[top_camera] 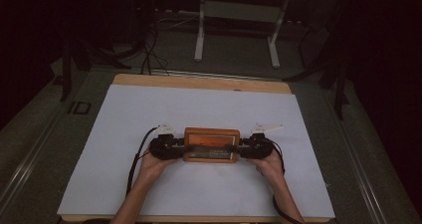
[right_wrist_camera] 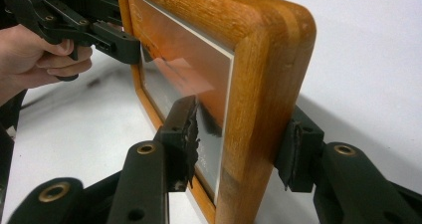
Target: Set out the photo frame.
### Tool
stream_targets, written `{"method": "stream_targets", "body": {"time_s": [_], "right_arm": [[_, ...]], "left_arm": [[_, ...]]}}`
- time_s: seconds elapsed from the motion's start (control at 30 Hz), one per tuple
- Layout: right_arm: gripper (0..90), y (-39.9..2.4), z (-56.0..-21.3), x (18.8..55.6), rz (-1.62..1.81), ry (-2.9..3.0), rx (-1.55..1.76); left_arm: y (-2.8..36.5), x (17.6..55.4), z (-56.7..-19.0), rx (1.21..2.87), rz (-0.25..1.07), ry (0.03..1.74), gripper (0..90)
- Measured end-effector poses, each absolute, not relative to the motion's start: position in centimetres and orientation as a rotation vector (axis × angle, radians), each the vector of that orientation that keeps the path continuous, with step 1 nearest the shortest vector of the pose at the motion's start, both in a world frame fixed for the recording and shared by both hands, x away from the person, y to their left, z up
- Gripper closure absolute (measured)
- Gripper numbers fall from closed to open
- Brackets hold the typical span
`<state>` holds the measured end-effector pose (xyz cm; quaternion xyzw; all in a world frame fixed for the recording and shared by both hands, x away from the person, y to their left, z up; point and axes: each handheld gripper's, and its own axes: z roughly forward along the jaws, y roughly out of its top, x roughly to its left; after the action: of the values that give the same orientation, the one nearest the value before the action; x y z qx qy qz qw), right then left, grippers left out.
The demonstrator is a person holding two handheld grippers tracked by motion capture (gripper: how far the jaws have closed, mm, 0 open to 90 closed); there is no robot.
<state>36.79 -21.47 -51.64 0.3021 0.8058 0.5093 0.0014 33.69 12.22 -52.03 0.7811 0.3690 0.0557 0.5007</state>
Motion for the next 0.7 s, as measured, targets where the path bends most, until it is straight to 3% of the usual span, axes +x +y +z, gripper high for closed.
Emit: {"method": "stream_targets", "body": {"time_s": [0.13,0.23,0.37,0.7], "right_arm": [[55.7,-21.5,-51.6,36.7,1.599,2.533,0.943],[52.2,-21.5,-51.7,36.7,1.588,2.538,0.941],[45.8,-21.6,-51.7,36.6,1.573,2.530,0.952],[41.6,-22.4,-50.8,36.4,1.565,2.505,0.961]], "left_arm": [[12.2,33.7,-52.1,1.907,0.133,0.902,55.4],[12.0,33.8,-52.4,1.939,0.130,0.915,48.5],[12.1,33.7,-52.3,1.946,0.141,0.919,46.6],[13.3,33.0,-51.6,1.926,0.145,0.941,43.7]]}}
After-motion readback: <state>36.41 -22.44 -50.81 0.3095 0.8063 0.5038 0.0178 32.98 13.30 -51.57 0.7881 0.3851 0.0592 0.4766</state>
